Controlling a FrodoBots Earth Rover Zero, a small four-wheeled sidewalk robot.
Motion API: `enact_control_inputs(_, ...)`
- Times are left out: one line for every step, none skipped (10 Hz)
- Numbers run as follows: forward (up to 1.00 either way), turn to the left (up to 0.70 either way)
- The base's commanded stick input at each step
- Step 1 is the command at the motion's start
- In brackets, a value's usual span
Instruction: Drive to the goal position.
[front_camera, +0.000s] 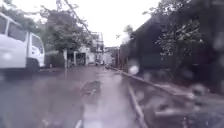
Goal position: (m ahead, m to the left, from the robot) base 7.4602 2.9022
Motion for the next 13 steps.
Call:
enact_control_inputs(1.00,0.00)
enact_control_inputs(1.00,0.00)
enact_control_inputs(1.00,0.00)
enact_control_inputs(1.00,0.00)
enact_control_inputs(1.00,0.00)
enact_control_inputs(1.00,0.00)
enact_control_inputs(1.00,0.00)
enact_control_inputs(1.00,0.00)
enact_control_inputs(1.00,0.00)
enact_control_inputs(1.00,0.00)
enact_control_inputs(1.00,0.00)
enact_control_inputs(1.00,0.00)
enact_control_inputs(1.00,0.00)
